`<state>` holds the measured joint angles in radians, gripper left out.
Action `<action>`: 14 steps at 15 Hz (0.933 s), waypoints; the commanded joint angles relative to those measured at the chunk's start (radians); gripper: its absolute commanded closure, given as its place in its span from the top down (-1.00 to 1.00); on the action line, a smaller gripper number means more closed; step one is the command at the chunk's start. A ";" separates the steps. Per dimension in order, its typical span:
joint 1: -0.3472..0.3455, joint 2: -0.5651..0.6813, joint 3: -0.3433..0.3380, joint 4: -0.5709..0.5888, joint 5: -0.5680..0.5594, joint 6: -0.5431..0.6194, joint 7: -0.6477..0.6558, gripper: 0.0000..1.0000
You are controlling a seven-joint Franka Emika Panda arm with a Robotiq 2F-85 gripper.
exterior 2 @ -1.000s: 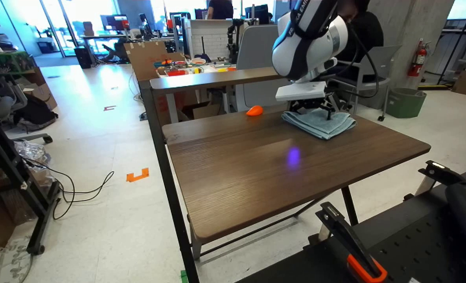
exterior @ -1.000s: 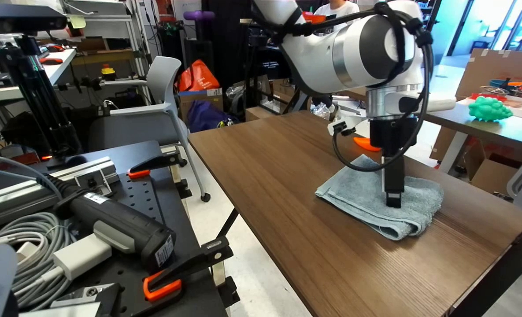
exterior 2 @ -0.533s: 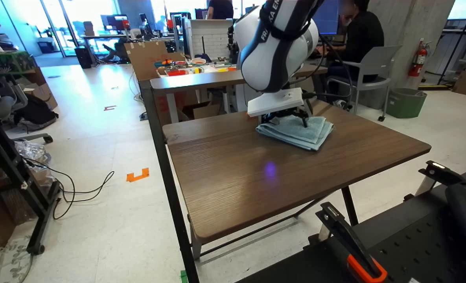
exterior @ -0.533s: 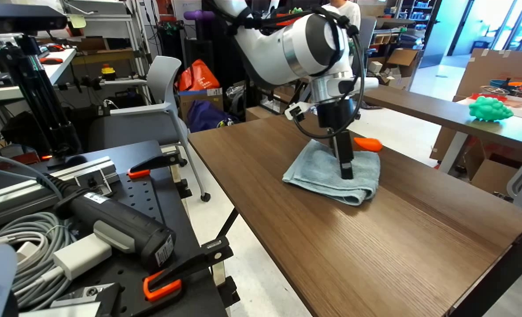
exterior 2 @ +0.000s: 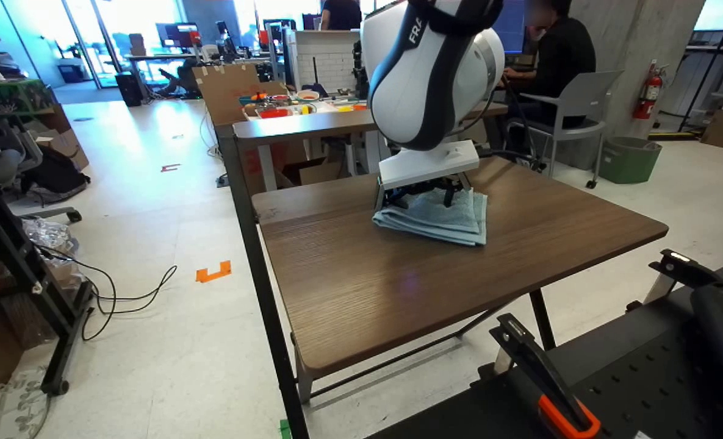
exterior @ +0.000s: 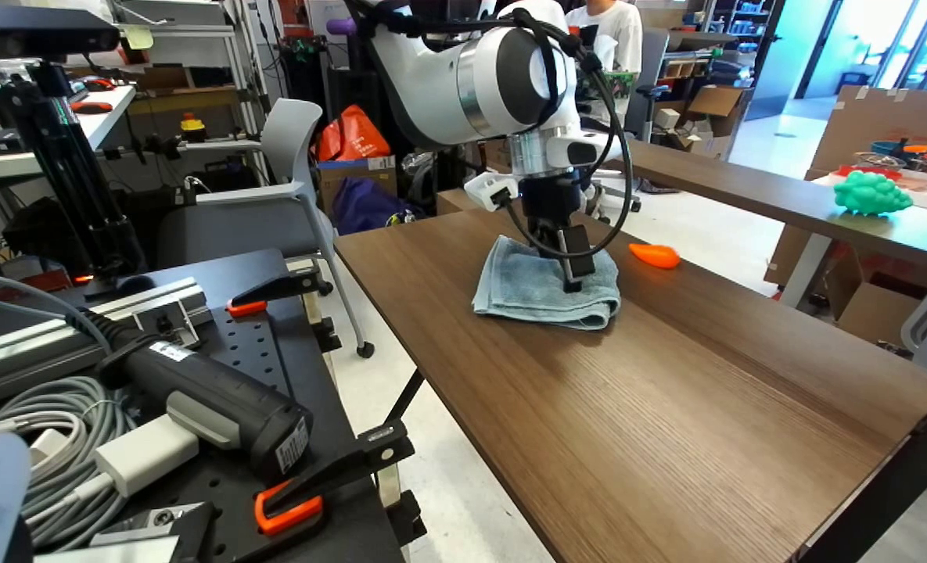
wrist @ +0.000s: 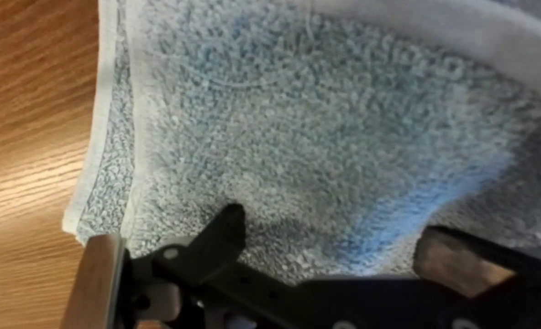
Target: Use the towel to wipe the table.
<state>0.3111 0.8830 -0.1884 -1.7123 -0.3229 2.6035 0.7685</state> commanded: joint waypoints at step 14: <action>-0.101 0.021 0.133 0.037 0.210 0.023 -0.396 1.00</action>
<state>0.2248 0.8811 -0.0529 -1.6956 -0.1677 2.6179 0.3929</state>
